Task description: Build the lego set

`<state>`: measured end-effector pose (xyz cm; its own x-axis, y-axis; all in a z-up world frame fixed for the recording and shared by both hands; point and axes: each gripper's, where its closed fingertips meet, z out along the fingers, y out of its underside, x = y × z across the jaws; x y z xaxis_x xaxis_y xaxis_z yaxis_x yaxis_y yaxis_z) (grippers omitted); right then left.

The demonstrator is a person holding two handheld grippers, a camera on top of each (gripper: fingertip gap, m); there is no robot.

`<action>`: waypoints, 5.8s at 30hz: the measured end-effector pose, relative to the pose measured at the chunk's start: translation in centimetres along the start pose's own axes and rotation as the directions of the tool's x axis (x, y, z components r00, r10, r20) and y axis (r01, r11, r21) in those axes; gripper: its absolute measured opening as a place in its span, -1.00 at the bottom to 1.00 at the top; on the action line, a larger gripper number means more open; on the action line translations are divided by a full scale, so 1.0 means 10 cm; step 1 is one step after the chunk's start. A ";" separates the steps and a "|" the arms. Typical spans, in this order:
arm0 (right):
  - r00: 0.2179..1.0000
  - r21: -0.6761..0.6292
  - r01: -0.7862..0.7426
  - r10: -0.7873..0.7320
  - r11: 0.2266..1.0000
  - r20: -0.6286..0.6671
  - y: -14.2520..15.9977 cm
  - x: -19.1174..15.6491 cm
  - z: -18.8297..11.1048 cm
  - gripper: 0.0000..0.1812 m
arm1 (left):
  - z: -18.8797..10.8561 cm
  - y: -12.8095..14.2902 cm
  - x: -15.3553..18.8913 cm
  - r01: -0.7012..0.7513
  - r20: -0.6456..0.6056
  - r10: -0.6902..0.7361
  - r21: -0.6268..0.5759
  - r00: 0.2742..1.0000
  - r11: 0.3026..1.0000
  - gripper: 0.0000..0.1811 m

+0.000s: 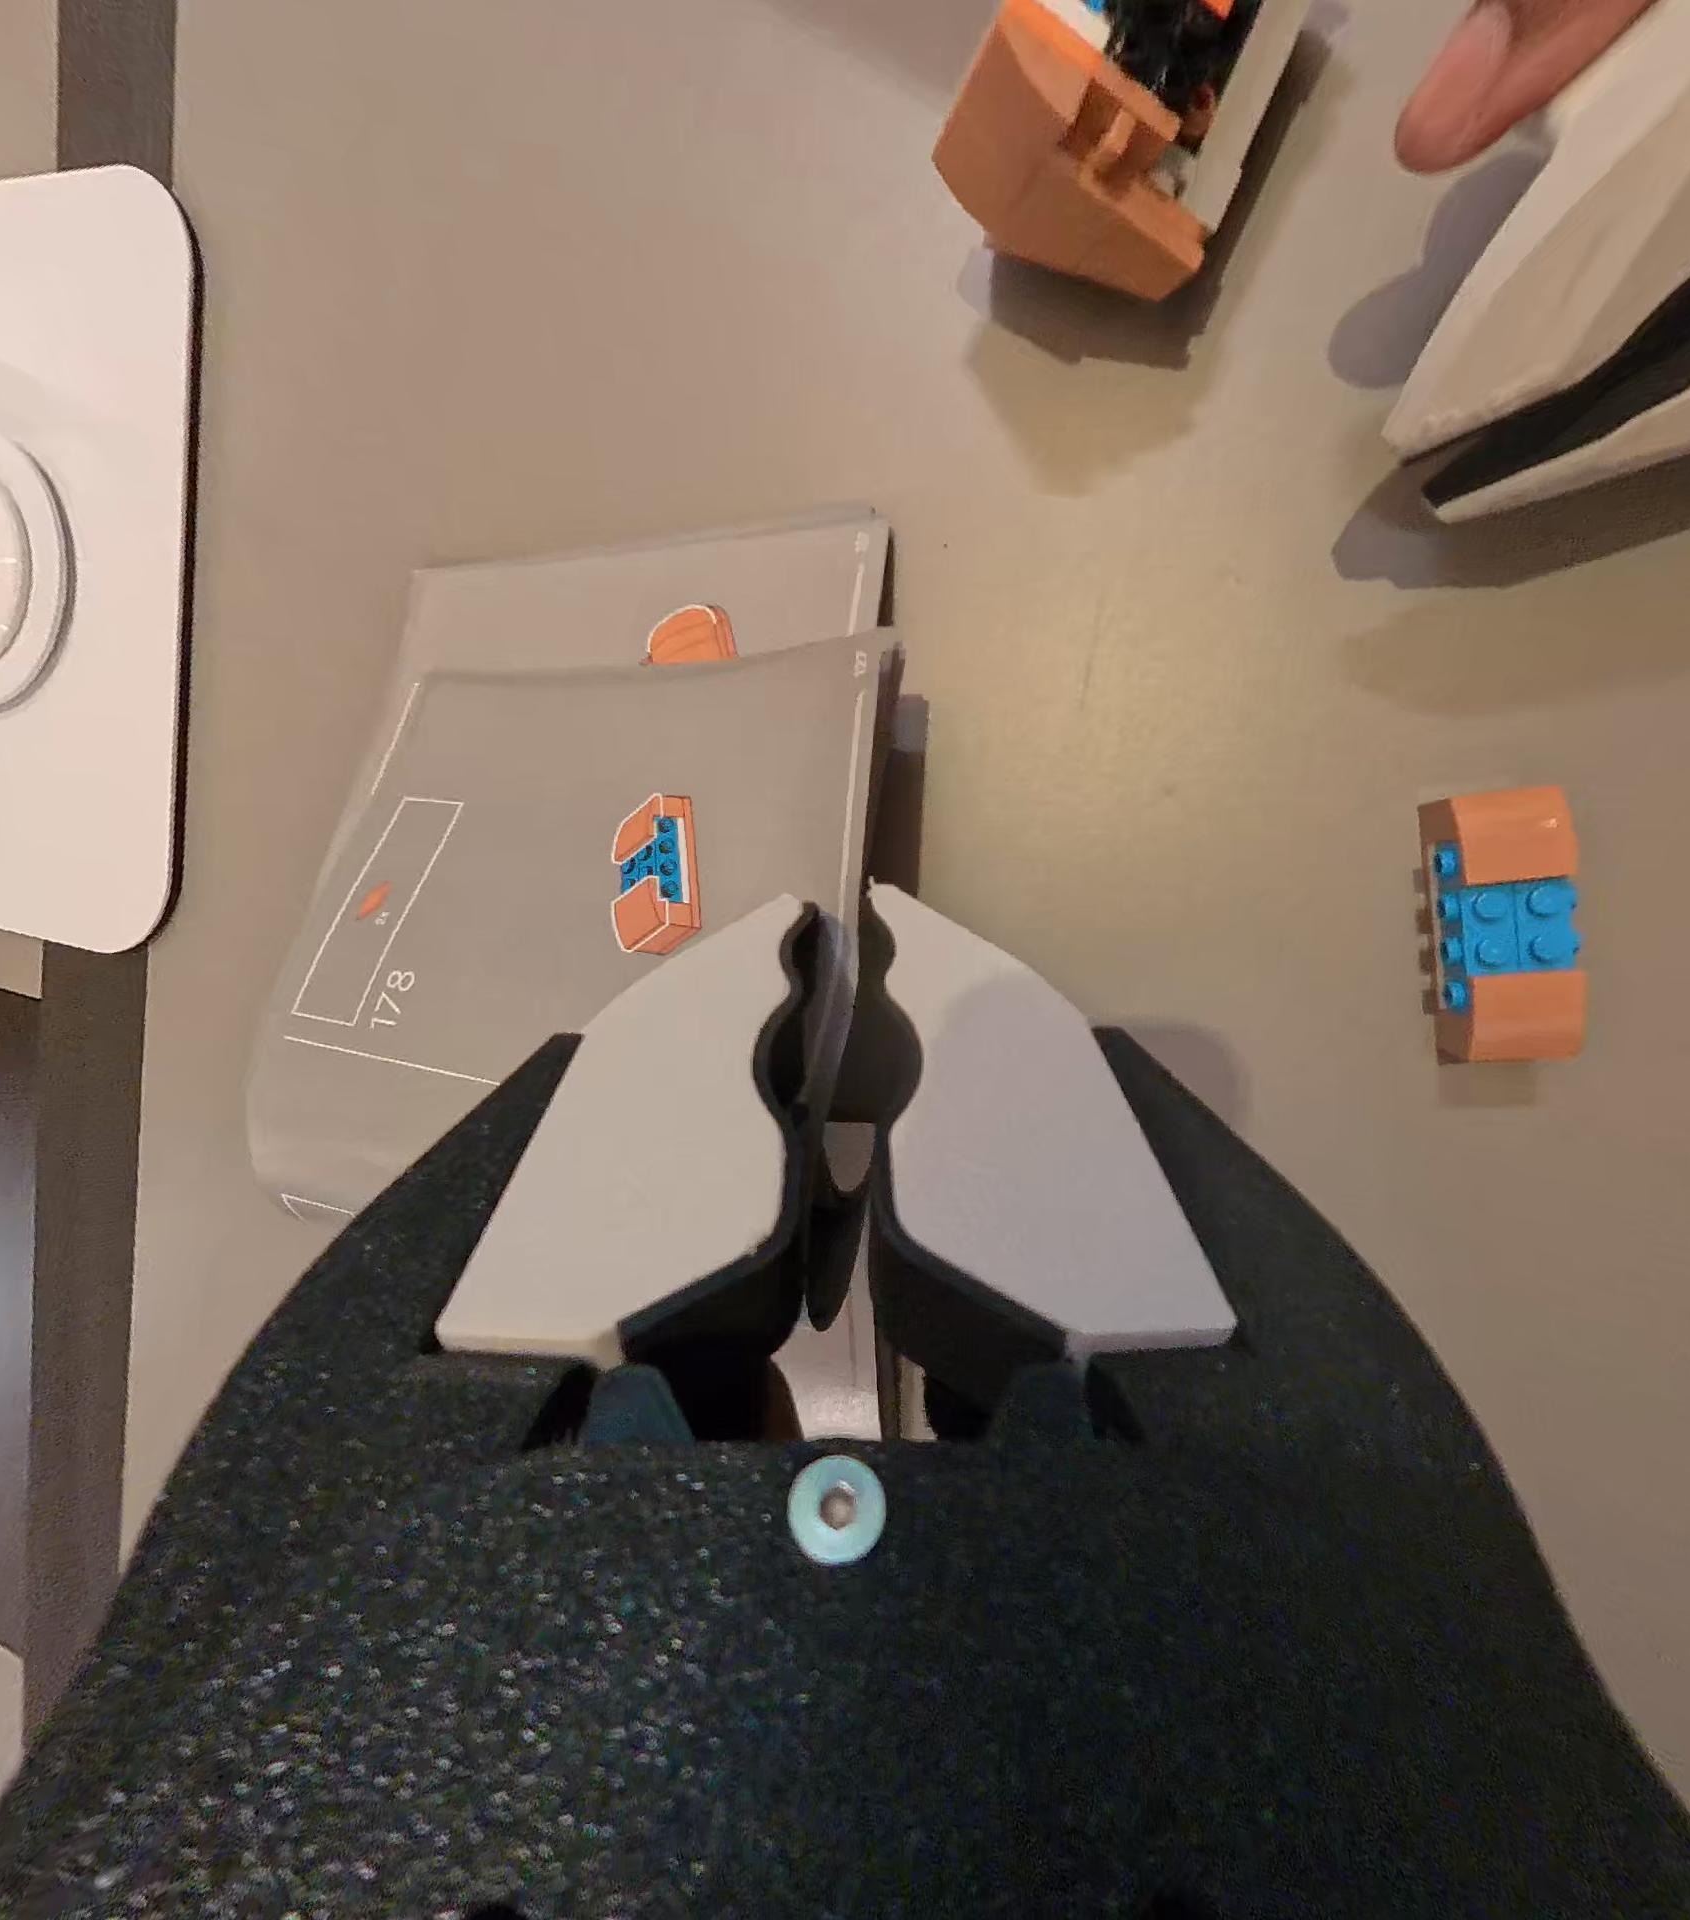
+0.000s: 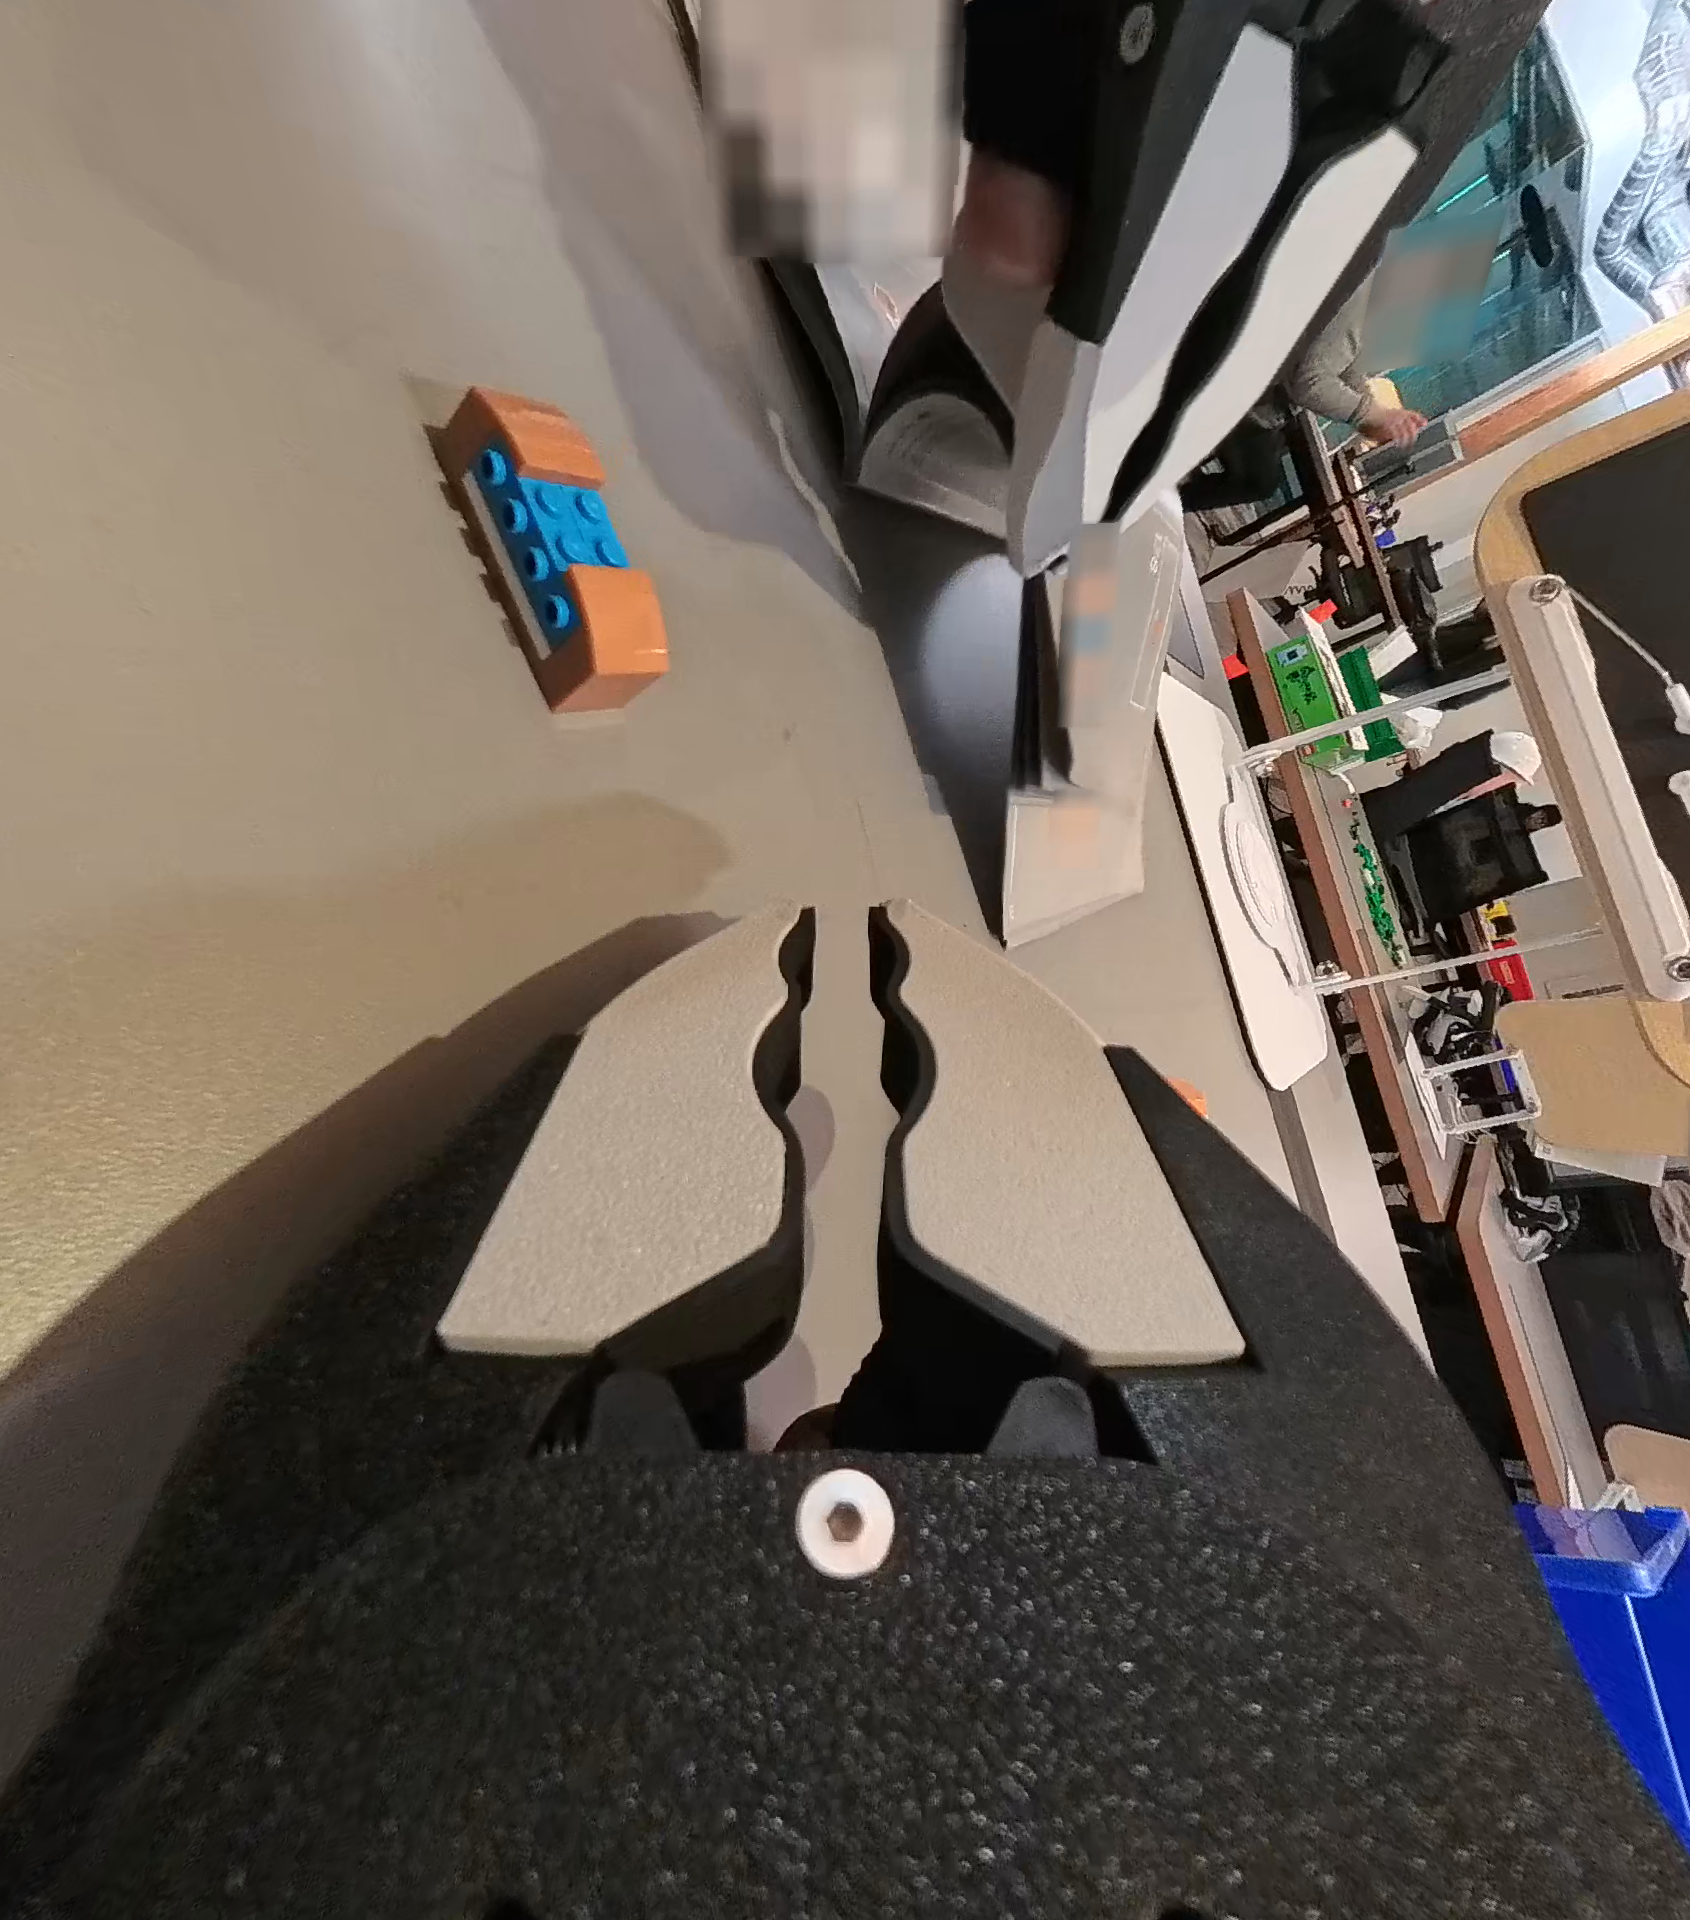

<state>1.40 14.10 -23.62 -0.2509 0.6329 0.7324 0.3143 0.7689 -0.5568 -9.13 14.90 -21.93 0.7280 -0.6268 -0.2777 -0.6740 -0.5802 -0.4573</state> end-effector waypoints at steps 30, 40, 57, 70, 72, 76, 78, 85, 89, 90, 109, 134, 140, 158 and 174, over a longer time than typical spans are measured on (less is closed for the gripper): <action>1.000 0.001 0.003 -0.003 1.000 -0.001 0.00 0.00 0.00 -0.89 | 0.07 0.15 0.10 -0.096 -0.021 0.094 -0.096 0.995 0.991 -0.85; 1.000 0.000 0.003 -0.003 1.000 -0.002 0.00 0.00 0.00 -0.89 | 0.05 0.16 0.08 -0.093 -0.007 0.093 -0.097 0.996 0.991 -0.91; 1.000 0.001 0.004 -0.004 1.000 -0.002 0.00 0.01 0.00 -0.89 | 0.01 0.15 0.00 -0.062 0.033 0.065 -0.087 0.997 0.994 -1.00; 1.000 0.001 0.005 -0.005 1.000 -0.003 0.01 0.01 0.00 -0.89 | -0.14 0.23 -0.13 -0.017 0.116 0.027 -0.091 0.993 0.996 -1.00; 1.000 0.001 0.005 -0.005 1.000 -0.004 0.01 0.02 0.00 -0.89 | -0.17 0.25 -0.16 -0.008 0.134 0.020 -0.090 0.991 0.996 -1.00; 1.000 0.001 0.005 -0.005 1.000 -0.004 0.01 0.02 0.00 -0.89 | -0.26 0.31 -0.21 0.014 0.174 0.001 -0.089 0.985 0.996 -1.00; 1.000 0.001 0.005 -0.005 1.000 -0.004 0.01 0.02 0.00 -0.89 | -0.31 0.36 -0.23 0.032 0.191 -0.014 -0.089 0.981 0.996 -1.00; 1.000 0.001 0.004 -0.004 1.000 -0.004 0.01 0.02 0.00 -0.89 | -0.51 0.63 -0.34 0.128 0.291 -0.107 -0.054 0.951 0.990 -0.99; 1.000 -0.001 0.004 -0.004 1.000 -0.006 0.01 0.02 0.00 -0.89 | -0.67 0.75 -0.42 0.180 0.352 -0.168 -0.001 0.921 0.984 -0.99; 1.000 -0.002 0.004 -0.004 1.000 -0.007 0.02 0.02 0.00 -0.89 | -0.71 0.78 -0.44 0.191 0.370 -0.182 0.014 0.911 0.982 -0.99; 1.000 -0.036 -0.014 0.013 0.999 -0.020 0.04 0.04 0.04 -0.90 | -0.78 1.82 -0.15 0.415 0.377 -0.390 0.017 0.840 0.910 -0.94; 1.000 -0.065 -0.027 0.026 0.998 -0.006 -0.03 0.03 0.14 -0.85 | -0.89 2.37 0.22 0.479 0.348 -0.394 -0.205 0.851 0.854 -0.73; 1.000 -0.062 -0.017 0.016 0.998 -0.008 -0.09 0.00 0.16 -0.84 | -0.97 2.41 0.20 0.490 0.387 -0.389 -0.207 0.836 0.847 -0.73; 1.000 -0.044 -0.017 0.017 0.999 -0.004 -0.11 -0.03 0.15 -0.89 | -1.02 2.75 0.08 0.567 0.498 -0.371 -0.329 0.784 0.755 -0.96; 1.000 -0.041 -0.014 0.014 0.999 0.000 -0.11 -0.03 0.15 -0.90 | -0.98 2.02 -0.06 0.473 0.454 -0.393 -0.073 0.800 0.878 -0.72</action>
<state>-0.20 13.18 -23.84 -0.2464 0.6433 0.7249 0.3550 0.7559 -0.5501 -24.40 -1.58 -22.69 0.9039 -0.0373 -0.4262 -0.2568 -0.8440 -0.4709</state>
